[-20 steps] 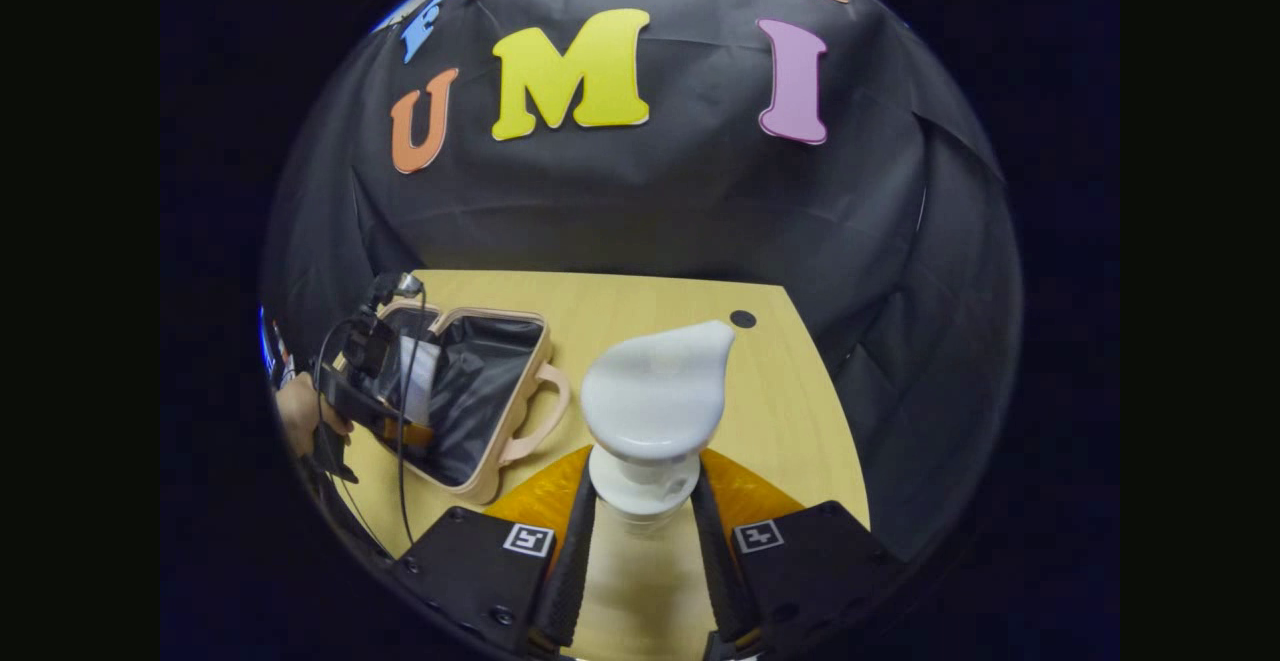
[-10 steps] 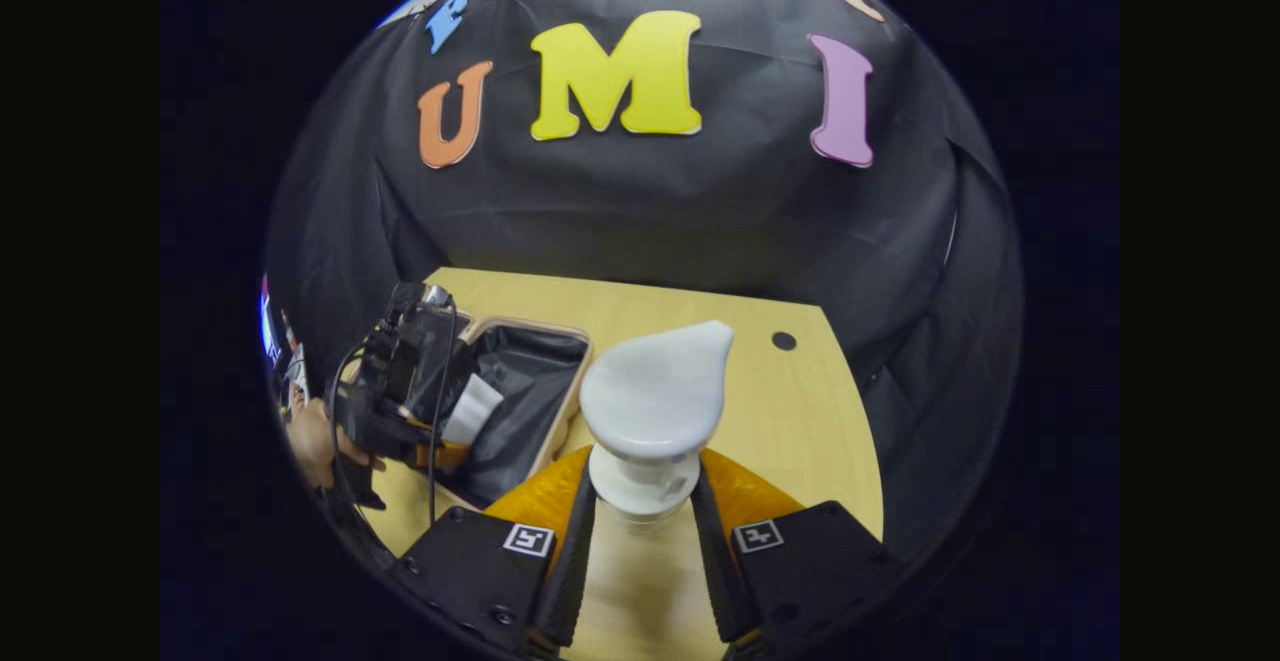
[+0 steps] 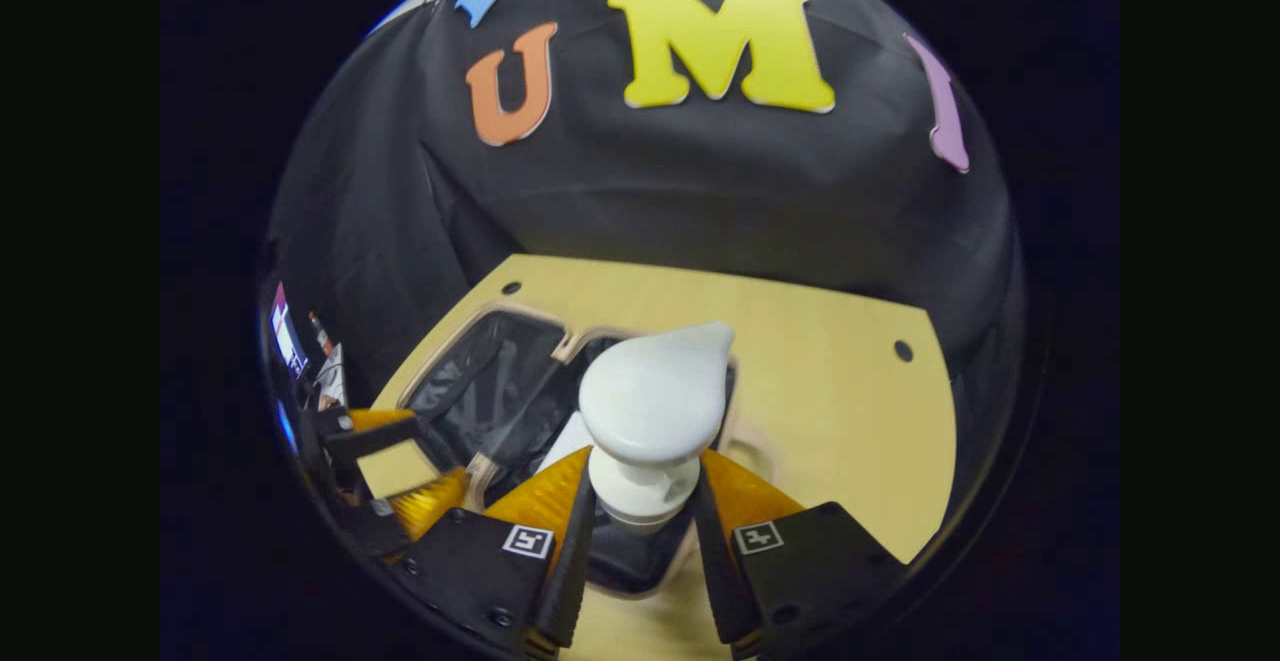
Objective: First open the suitcase, pack the skin care products into it, and then close the suitcase.
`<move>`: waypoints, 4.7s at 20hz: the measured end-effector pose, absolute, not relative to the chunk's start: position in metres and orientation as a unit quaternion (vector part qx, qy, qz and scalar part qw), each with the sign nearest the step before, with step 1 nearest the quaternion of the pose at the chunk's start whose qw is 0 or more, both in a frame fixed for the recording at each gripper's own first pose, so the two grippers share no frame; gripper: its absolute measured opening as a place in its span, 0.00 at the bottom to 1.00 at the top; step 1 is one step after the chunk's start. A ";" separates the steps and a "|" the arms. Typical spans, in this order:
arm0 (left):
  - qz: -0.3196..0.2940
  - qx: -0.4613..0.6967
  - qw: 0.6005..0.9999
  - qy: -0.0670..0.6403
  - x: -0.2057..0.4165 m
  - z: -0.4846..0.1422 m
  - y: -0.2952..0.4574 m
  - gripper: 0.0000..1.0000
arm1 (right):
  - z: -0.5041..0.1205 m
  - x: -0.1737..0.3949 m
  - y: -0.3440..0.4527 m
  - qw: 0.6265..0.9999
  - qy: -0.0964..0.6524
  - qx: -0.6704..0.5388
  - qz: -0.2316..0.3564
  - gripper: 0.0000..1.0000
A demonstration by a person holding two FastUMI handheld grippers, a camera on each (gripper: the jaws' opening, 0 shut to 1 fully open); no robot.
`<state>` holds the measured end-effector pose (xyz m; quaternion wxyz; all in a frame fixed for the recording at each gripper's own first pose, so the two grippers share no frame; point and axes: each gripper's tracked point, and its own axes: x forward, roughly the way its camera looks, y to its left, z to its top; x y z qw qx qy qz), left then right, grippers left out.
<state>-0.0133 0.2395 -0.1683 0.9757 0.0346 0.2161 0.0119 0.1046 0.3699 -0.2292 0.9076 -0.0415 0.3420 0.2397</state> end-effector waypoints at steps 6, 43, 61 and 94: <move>0.033 0.016 0.994 0.099 -0.034 -0.093 0.267 0.98 | -0.298 0.082 0.391 0.873 0.439 -0.032 0.211 0.48; 0.134 -0.253 0.937 0.202 0.047 -0.222 0.532 0.98 | -0.082 0.053 0.242 0.970 0.176 -0.073 0.151 0.81; 0.123 -0.544 0.795 0.237 0.068 -0.300 0.531 0.07 | -0.054 -0.011 0.080 0.986 0.157 0.046 -0.036 0.78; -0.131 -0.181 0.963 0.153 0.071 -0.058 0.121 0.03 | -0.038 -0.031 0.036 0.991 0.092 -0.008 0.101 0.81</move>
